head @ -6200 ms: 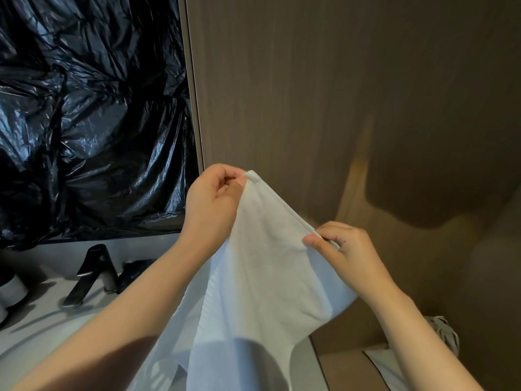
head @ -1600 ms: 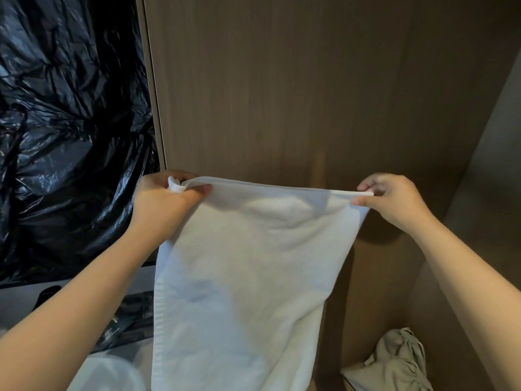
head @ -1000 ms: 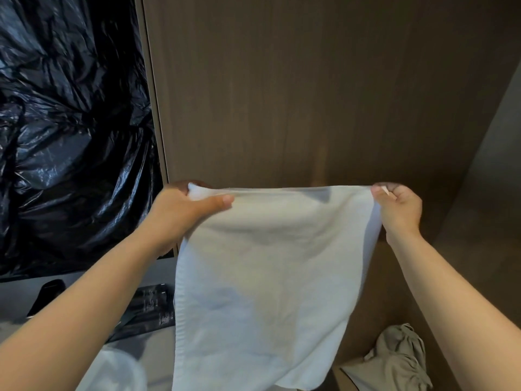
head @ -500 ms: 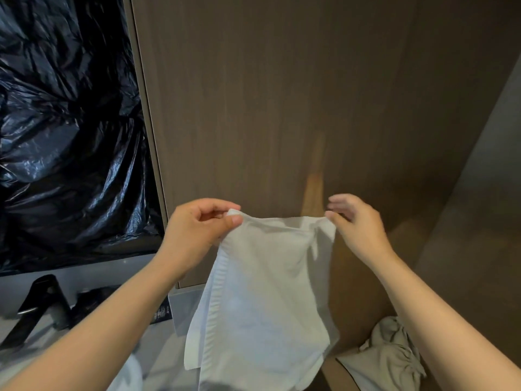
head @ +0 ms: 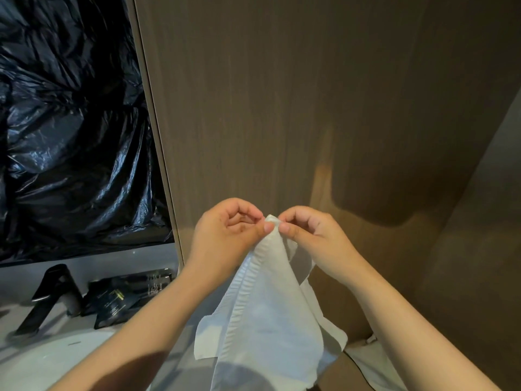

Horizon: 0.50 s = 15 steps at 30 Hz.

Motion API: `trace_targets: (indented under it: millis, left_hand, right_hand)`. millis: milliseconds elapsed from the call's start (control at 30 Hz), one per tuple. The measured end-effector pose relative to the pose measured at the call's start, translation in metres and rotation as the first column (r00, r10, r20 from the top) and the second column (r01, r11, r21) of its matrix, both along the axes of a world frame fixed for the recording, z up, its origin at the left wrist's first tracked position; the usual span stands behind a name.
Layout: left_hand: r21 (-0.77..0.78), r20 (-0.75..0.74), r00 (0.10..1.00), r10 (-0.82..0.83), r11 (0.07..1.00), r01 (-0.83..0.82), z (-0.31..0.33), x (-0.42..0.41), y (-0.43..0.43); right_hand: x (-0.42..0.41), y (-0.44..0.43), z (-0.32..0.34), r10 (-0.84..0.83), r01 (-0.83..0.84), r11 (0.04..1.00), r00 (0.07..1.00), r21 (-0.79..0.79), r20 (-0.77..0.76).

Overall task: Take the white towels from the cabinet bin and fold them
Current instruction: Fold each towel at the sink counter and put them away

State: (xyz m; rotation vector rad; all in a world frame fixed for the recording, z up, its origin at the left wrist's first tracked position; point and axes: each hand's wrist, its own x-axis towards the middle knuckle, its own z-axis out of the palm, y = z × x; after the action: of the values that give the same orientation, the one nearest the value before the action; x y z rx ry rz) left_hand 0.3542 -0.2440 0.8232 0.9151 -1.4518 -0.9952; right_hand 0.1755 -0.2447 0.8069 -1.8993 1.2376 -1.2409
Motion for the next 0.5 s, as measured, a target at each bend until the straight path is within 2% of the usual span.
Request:
trace_targets:
  millis: [100,167,300,500]
  left_hand:
    - [0.057,0.083,0.996,-0.040,0.998,0.036,-0.017,0.004,0.009]
    - [0.070,0.120,0.993,-0.010,0.998,0.001,-0.032,0.005,0.018]
    - [0.050,0.072,0.994,0.084,0.995,-0.088,-0.047,0.002,0.024]
    - [0.048,-0.016,0.997,0.078,0.996,-0.077,-0.047,-0.001,0.026]
  right_hand:
    - [0.000,0.001,-0.009,-0.060,0.060,0.998,0.998,-0.033,0.017]
    - [0.000,0.003,-0.014,-0.074,0.076,0.997,0.997,-0.033,0.038]
    - [0.003,0.009,-0.015,-0.006,0.006,1.000,1.000,0.028,0.009]
    - [0.000,0.010,-0.008,-0.003,0.001,0.999,0.998,0.044,0.055]
